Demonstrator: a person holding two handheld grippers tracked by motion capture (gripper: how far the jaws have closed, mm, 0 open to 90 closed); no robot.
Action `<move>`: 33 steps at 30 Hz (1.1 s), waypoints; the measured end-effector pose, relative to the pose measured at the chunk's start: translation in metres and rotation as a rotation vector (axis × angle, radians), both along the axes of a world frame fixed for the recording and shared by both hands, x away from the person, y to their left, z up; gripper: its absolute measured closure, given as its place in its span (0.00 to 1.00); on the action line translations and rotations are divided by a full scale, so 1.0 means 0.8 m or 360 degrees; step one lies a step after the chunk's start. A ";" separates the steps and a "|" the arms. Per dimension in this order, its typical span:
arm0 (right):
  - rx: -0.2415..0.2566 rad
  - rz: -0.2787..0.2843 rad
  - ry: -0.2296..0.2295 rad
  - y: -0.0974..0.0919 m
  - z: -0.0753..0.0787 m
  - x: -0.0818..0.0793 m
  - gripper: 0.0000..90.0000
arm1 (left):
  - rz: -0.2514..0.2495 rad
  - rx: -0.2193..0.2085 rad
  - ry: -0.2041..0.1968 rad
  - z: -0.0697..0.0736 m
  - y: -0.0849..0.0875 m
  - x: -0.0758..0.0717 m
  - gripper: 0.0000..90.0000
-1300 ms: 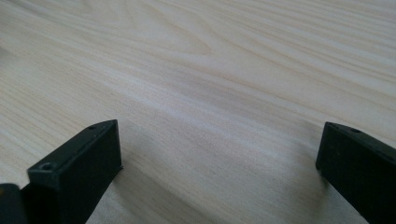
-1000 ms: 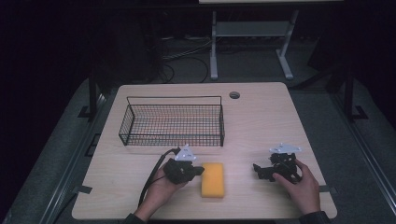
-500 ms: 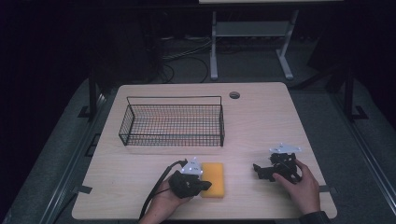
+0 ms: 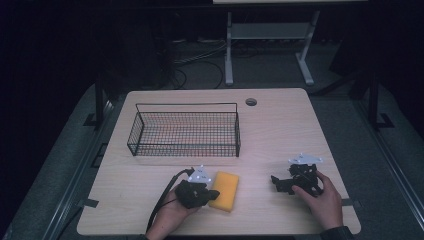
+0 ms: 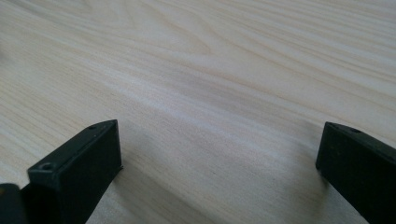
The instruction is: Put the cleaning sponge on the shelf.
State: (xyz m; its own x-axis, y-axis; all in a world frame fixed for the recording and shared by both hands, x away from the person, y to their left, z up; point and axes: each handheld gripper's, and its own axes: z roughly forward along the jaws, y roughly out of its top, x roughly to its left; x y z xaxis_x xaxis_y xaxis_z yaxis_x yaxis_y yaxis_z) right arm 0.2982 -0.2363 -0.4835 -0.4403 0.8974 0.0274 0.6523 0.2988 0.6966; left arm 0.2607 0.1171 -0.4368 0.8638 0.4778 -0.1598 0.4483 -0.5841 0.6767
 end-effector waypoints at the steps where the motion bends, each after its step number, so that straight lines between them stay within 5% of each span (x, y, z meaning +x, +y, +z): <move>1: 0.0001 0.0000 0.0000 0.000 0.000 0.000 0.00 | 0.0009 -0.0001 0.0000 0.000 0.002 0.001 1.00; 20: 0.0001 0.0000 0.0000 0.000 0.000 0.000 0.00 | 0.0174 0.0046 -0.0037 0.002 0.033 0.019 1.00; 33: 0.0001 0.0000 0.0000 0.000 0.000 0.000 0.00 | 0.0170 0.0044 -0.0021 0.008 0.034 0.024 0.94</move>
